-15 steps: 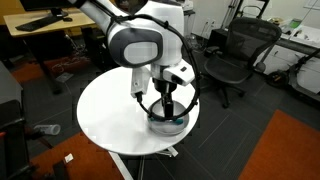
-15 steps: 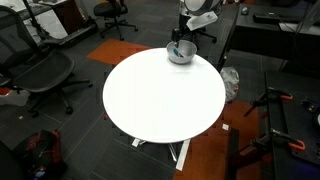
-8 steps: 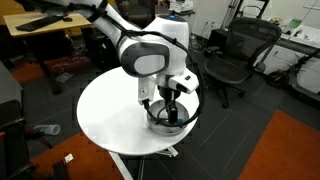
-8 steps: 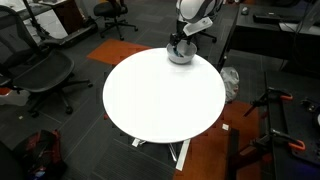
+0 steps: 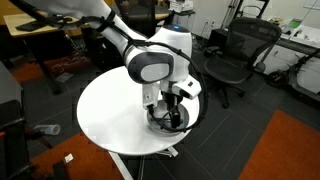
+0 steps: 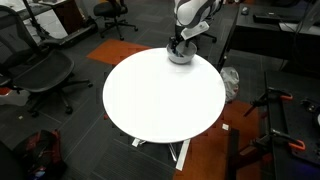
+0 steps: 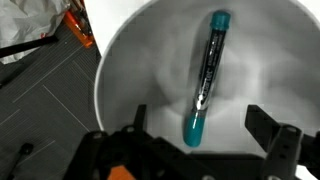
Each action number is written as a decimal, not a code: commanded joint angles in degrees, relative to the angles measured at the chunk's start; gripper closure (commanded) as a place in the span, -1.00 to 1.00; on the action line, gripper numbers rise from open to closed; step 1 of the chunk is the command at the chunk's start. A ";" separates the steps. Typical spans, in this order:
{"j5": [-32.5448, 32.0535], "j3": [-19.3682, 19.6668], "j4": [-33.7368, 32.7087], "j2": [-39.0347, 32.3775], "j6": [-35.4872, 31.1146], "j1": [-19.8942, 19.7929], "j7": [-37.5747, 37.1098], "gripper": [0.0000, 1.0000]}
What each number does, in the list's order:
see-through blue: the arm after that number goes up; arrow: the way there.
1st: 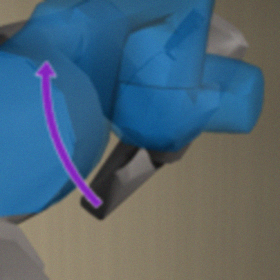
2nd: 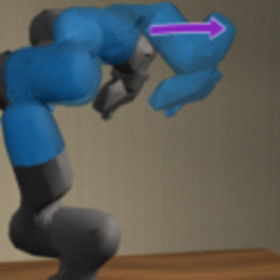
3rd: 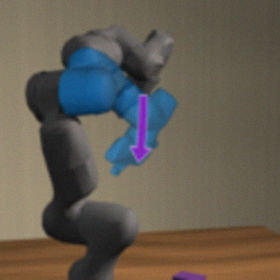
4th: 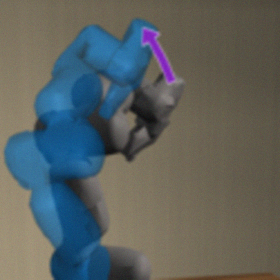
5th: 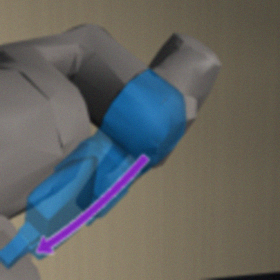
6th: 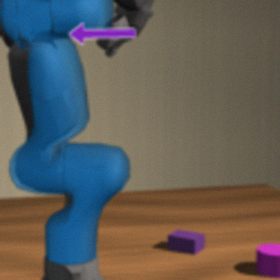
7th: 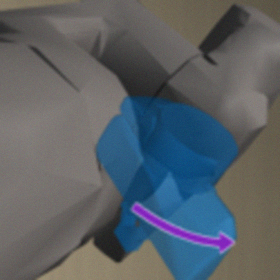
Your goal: Put the marker inside the bowl then put it back on the table
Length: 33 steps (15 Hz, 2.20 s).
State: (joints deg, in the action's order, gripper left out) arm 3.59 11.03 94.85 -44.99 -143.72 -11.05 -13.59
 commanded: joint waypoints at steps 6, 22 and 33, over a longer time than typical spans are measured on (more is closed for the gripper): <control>1.28 -0.76 -4.99 -3.23 3.94 -1.45 0.78 -1.00; 0.76 -0.64 -6.35 -3.53 5.23 -1.21 0.95 0.91; -0.98 -0.46 1.10 7.03 1.58 1.98 1.86 0.91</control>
State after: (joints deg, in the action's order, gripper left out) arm 3.38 10.88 90.44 -43.55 -140.38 -10.05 -13.51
